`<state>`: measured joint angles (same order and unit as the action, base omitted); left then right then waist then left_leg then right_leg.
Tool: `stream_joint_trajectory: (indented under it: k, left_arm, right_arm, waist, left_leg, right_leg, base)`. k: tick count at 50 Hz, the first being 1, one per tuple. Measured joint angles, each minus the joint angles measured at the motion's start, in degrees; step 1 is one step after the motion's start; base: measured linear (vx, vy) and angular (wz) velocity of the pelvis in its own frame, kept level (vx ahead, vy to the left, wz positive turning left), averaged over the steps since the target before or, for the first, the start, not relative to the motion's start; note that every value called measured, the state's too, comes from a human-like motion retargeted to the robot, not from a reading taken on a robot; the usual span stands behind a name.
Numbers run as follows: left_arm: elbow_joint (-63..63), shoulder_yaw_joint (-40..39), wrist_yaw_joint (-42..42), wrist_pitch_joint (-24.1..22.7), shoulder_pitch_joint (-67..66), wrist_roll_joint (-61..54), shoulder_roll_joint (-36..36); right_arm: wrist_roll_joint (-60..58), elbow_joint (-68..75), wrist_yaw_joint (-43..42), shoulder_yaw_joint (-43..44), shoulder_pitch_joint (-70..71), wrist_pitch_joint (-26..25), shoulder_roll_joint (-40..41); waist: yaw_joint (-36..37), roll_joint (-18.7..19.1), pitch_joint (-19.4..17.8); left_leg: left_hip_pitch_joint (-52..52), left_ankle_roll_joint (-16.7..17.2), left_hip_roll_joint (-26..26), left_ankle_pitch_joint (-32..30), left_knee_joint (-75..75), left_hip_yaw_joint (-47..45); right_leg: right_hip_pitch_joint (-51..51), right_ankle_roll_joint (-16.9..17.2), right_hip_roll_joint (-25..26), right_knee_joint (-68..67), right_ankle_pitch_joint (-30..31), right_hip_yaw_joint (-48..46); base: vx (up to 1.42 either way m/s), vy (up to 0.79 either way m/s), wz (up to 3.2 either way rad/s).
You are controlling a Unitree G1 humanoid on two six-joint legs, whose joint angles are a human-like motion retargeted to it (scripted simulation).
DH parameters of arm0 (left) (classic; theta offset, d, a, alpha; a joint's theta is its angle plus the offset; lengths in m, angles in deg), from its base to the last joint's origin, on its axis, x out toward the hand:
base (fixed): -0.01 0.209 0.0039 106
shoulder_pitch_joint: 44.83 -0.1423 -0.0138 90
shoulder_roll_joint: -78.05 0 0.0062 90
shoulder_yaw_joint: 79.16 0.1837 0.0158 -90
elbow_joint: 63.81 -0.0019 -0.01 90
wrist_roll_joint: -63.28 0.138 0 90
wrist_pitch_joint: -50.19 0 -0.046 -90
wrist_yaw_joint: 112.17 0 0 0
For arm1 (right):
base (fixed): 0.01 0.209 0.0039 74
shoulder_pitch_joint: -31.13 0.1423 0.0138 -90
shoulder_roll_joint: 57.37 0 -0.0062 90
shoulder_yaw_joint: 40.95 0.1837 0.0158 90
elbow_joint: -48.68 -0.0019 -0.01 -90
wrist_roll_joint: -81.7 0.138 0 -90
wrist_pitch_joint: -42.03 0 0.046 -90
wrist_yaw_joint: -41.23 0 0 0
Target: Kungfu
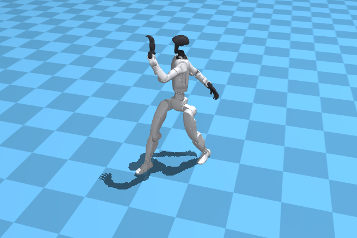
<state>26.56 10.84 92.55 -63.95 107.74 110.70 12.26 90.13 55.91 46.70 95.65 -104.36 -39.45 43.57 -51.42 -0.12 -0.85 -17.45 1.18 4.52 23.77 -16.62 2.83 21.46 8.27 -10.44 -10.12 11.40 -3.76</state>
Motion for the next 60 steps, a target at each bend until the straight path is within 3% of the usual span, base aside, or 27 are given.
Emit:
stream_joint_trajectory:
  k: [2, 6, 9, 13, 20, 24, 27, 30, 33, 35, 37, 43, 46, 50, 53, 56, 60]
  left_arm:
    - [0.9, -0.4, 5.8, 1.4, -2.0, 3.6, -1.3]
    - [-0.4, -3.0, 14.3, 2.9, -3.8, 6.7, -3.1]
    - [-1.6, -3.5, 15.4, 3.7, -5.5, 7.9, -2.9]
    - [-3.3, -2.1, 14.9, 5.6, -7.3, 9.0, -5.9]
    - [-5.5, 0.2, 13.5, 2.5, -15.0, -1.3, -15.9]
    - [-9.8, 2.4, 14.1, 0.7, -22.5, -3.2, -21.9]
    - [-18.0, 5.3, 16.4, 0.5, -30.0, -1.6, -27.0]
    - [-33.6, 8.4, 21.5, 0.9, -36.4, 2.9, -31.4]
    - [-56.6, 7.1, 33.3, 7.3, -39.5, 7.9, -35.6]
    - [-68.1, 5.6, 38.9, 12.7, -40.7, 8.7, -37.9]
    - [-73.3, 5.3, 39.1, 14.8, -42.0, 7.0, -39.2]
    - [-70.2, 2.5, 40.0, 14.3, -47.2, 6.9, -39.0]
    - [-68.6, 2.2, 38.3, 16.2, -49.2, 4.7, -38.4]
    - [-66.4, 3.3, 35.5, 19.9, -50.5, -0.5, -37.5]
    - [-63.2, 3.7, 35.3, 22.7, -52.0, -2.3, -37.6]
    - [-59.4, 3.9, 36.6, 24.8, -55.8, -4.2, -37.6]
    - [-53.7, 1.9, 38.2, 26.0, -61.2, -7.5, -36.6]
  right_arm:
    - [11.4, -2.4, 1.1, 2.4, 5.1, 3.5, 1.5]
    - [35.1, -16.4, 4.6, 2.1, 17.3, 6.6, 3.6]
    - [45.5, -30.3, 13.5, -4.4, 21.2, 3.4, 2.0]
    - [41.2, -46.2, 28.1, -9.0, 22.4, -5.2, -5.1]
    - [40.5, -58.1, 36.0, -8.8, 24.8, -7.0, -30.2]
    - [42.9, -61.9, 39.7, -12.5, 29.6, -8.1, -43.0]
    - [38.3, -65.4, 43.1, -16.1, 36.4, -8.9, -47.0]
    - [30.2, -65.1, 46.4, -24.6, 49.1, -9.6, -43.5]
    - [23.0, -53.2, 51.4, -38.5, 65.9, -11.5, -33.4]
    - [16.4, -42.4, 57.2, -43.1, 73.8, -14.7, -25.2]
    - [10.7, -31.2, 60.8, -46.2, 79.4, -17.6, -18.1]
    - [9.7, -21.2, 50.7, -49.9, 82.1, -17.3, -4.1]
    - [10.8, -20.4, 53.1, -50.8, 81.4, -19.3, -0.6]
    - [10.4, -23.9, 54.1, -54.0, 79.6, -19.6, -2.4]
    - [7.0, -27.7, 49.1, -55.8, 78.4, -15.6, -6.2]
    - [4.8, -30.5, 43.3, -58.4, 77.6, -11.4, -9.7]
    - [5.4, -35.6, 42.4, -61.5, 79.3, -8.9, -12.6]
  waist:
    - [0.7, 2.8, 1.2]
    - [-0.2, 4.9, -1.3]
    - [0.4, 5.7, -3.0]
    - [7.4, 4.6, -3.1]
    - [18.2, 4.8, -5.5]
    - [21.2, 3.1, -7.8]
    - [24.2, 4.9, -8.9]
    - [28.6, 7.4, -9.6]
    - [31.0, 8.1, -11.0]
    - [31.7, 9.0, -12.0]
    - [34.2, 9.9, -13.0]
    - [39.2, 11.3, -15.4]
    - [39.6, 11.6, -15.3]
    - [39.0, 12.2, -14.7]
    - [39.4, 12.9, -13.3]
    - [42.5, 14.6, -12.2]
    - [45.0, 15.8, -10.9]
  left_leg:
    - [2.1, 0.5, 3.3, -2.1, -0.8, -0.3]
    - [3.7, 1.6, 7.0, -9.5, -0.2, 2.6]
    - [7.1, 2.5, 9.9, -14.6, -1.0, 6.7]
    - [11.6, 3.9, 12.1, -19.9, 0.8, 8.1]
    - [22.9, 13.8, 17.6, -23.8, 6.3, 3.7]
    - [29.9, 13.8, 13.2, -23.5, 8.2, 0.3]
    - [35.1, 13.8, 15.7, -22.7, 10.2, -4.7]
    - [40.0, 13.8, 16.7, -24.1, 12.3, -8.1]
    - [43.6, 13.8, 14.9, -26.2, 11.6, -4.3]
    - [45.9, 13.8, 14.6, -26.9, 12.1, -6.2]
    - [47.2, 13.8, 14.7, -27.2, 11.9, -6.1]
    - [48.7, 13.8, 14.2, -27.4, 10.8, -4.6]
    - [48.9, 13.8, 14.6, -27.3, 10.5, -5.1]
    - [50.8, 13.8, 15.1, -30.9, 9.8, -9.8]
    - [51.9, 13.8, 19.5, -37.9, 8.8, -17.9]
    - [49.1, 13.8, 27.3, -42.2, 7.1, -24.5]
    - [48.1, 11.5, 31.3, -41.4, 2.3, -34.1]
  right_leg:
    - [5.6, -2.4, 3.4, -7.5, -3.0, 1.6]
    - [6.0, -7.0, 1.8, -15.8, -10.1, -7.4]
    - [5.9, -8.2, 1.5, -19.1, -13.5, -10.7]
    - [5.5, -8.8, -1.4, -22.6, -19.2, -16.3]
    - [8.2, -7.4, -8.3, -31.1, -27.4, -27.1]
    - [10.9, -4.7, -17.6, -37.2, -30.3, -29.5]
    - [12.9, -5.2, -19.2, -41.6, -33.4, -33.6]
    - [16.3, -5.5, -19.6, -43.8, -34.0, -35.2]
    - [18.6, -4.8, -20.5, -46.3, -34.6, -34.6]
    - [19.7, -5.0, -21.8, -48.4, -35.6, -35.4]
    - [20.4, -5.5, -22.1, -50.1, -36.9, -35.7]
    - [20.0, -4.4, -22.3, -52.0, -39.9, -35.7]
    - [18.7, -4.3, -21.9, -51.2, -40.2, -36.4]
    - [16.2, -4.5, -22.8, -48.9, -39.2, -38.8]
    - [12.9, -5.9, -22.3, -46.6, -39.1, -42.6]
    - [7.6, -7.6, -16.2, -41.7, -39.0, -45.3]
    - [3.0, -8.5, -12.3, -33.8, -34.6, -46.8]
  base:
    - [0.56, -0.81, 0.49]
    - [0.41, -0.39, 1.17]
    - [0.26, -0.38, 1.73]
    - [0.16, -0.46, 1.6]
    - [-0.13, -0.28, 1.73]
    - [-0.33, -0.1, 2.01]
    - [-0.36, -0.26, 1.53]
    - [-0.3, 0.03, 0.91]
    - [-0.24, 0.18, 0.68]
    - [-0.25, 0.09, 0.79]
    - [-0.2, 0.05, 0.35]
    - [-0.07, 0.04, 0.22]
    - [0.08, 0.11, 0.11]
    - [0.1, 0.17, 0.46]
    - [0.17, -0.08, 0.54]
    - [0.39, -0.07, -0.25]
    - [0.34, 0.35, 0.02]
